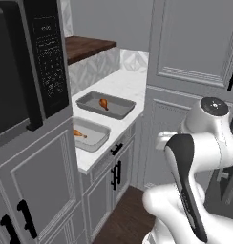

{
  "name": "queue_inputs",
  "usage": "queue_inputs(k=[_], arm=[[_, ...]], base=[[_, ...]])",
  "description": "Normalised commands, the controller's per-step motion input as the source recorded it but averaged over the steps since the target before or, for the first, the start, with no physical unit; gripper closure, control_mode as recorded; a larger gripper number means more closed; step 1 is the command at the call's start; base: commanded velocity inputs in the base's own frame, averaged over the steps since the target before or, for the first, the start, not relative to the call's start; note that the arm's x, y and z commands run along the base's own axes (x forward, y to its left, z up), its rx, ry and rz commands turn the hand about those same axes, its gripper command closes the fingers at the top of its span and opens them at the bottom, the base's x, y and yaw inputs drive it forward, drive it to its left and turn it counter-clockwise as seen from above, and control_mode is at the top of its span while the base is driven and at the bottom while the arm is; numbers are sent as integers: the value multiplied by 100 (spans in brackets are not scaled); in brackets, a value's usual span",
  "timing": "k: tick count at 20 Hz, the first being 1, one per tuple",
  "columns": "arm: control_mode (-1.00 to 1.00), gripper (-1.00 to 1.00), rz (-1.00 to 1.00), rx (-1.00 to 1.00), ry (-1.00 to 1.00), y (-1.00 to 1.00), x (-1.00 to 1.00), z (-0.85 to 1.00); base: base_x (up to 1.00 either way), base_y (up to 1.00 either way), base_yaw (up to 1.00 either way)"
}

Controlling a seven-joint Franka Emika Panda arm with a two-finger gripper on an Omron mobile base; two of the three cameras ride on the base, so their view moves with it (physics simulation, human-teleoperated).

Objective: Place one lemon wedge and one chicken drumstick in each tupperware on the nearby counter, to pack two identical lunches.

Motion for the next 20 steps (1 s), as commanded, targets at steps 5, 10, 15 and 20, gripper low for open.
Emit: queue_inputs(k=[5,10,15,20], arm=[[100,-100,0,0,0,0,0,0],[100,-100,0,0,0,0,0,0],[100,-100,0,0,0,0,0,0],[100,-100,0,0,0,0,0,0]], base=[[-95,-32,-34],[-52,-40,-42],[-28,-41,-45],[-6,-58,-41]])
